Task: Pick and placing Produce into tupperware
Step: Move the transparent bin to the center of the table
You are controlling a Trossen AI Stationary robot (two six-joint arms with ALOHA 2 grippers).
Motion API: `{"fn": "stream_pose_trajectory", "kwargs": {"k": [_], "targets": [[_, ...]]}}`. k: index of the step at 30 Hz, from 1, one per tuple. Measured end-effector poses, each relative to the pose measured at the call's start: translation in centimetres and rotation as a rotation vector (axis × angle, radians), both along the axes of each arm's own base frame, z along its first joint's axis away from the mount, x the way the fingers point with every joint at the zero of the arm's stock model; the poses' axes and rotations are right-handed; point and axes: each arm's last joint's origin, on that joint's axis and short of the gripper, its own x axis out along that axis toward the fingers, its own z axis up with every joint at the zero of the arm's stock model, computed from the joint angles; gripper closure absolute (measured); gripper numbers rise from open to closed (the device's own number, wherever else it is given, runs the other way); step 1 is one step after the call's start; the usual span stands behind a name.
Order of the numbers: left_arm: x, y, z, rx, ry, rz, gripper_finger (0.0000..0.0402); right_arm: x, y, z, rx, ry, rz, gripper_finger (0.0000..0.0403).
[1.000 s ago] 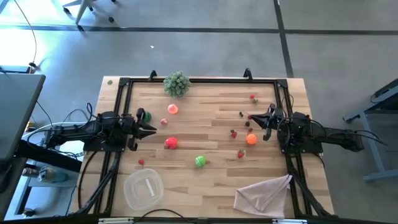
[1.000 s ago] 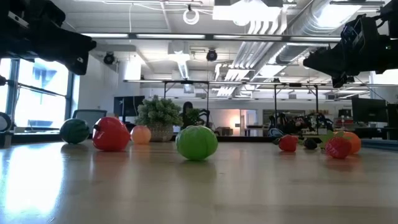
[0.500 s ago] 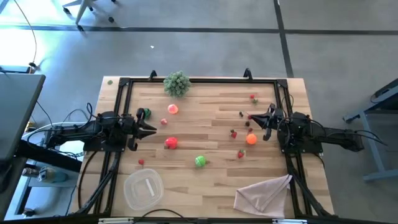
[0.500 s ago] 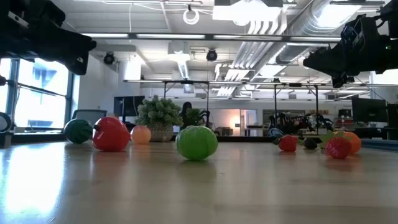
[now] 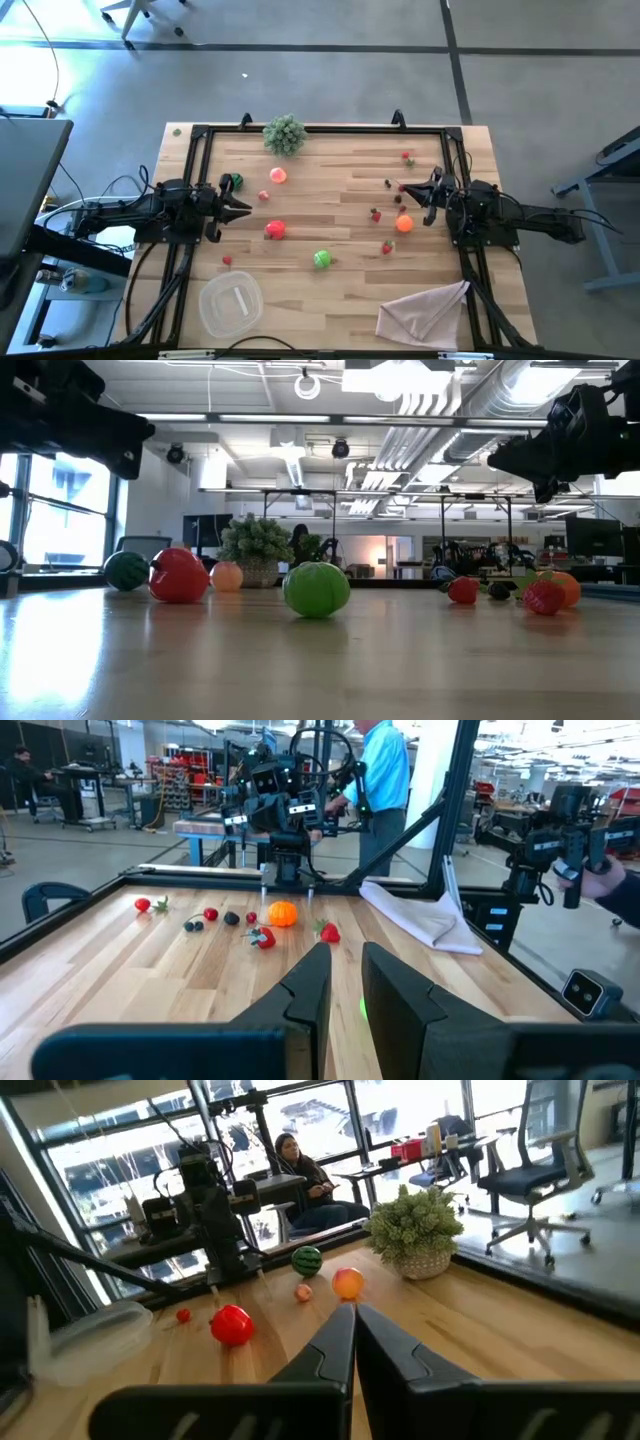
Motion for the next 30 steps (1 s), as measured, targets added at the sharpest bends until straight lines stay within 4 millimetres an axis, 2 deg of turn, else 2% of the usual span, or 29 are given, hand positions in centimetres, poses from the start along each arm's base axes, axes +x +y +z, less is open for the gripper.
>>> {"fn": "stream_pose_trajectory", "kwargs": {"k": [3,8,16,20,24,27,30], "targets": [[0.0,0.0,0.0,0.000,0.001,0.000,0.0350,0.0,0.0,0.0,0.100,-0.034,-0.001,0.0399],[0.0,0.0,-0.1,-0.024,0.008,-0.001,0.0350,-0.1,-0.1,0.5,0.151,-0.102,-0.040,0.0399],[0.0,0.0,0.2,-0.078,-0.023,0.010,0.0350,-0.1,-0.1,1.3,0.144,-0.185,-0.019,0.0399],[-0.1,0.0,1.6,-0.079,-0.161,0.006,0.0350,-0.2,0.0,1.6,0.103,-0.202,0.024,0.0399],[-0.6,-0.4,3.3,-0.061,-0.297,-0.107,0.0350,-0.2,0.1,1.7,0.052,-0.198,0.045,0.0399],[-1.1,-0.8,5.2,-0.028,-0.330,-0.222,0.0350,-0.1,0.2,1.7,0.024,-0.191,0.056,0.0399],[-1.1,-0.9,6.4,-0.036,-0.289,-0.251,0.0350,-0.1,0.2,1.7,0.022,-0.191,0.056,0.0399]]}}
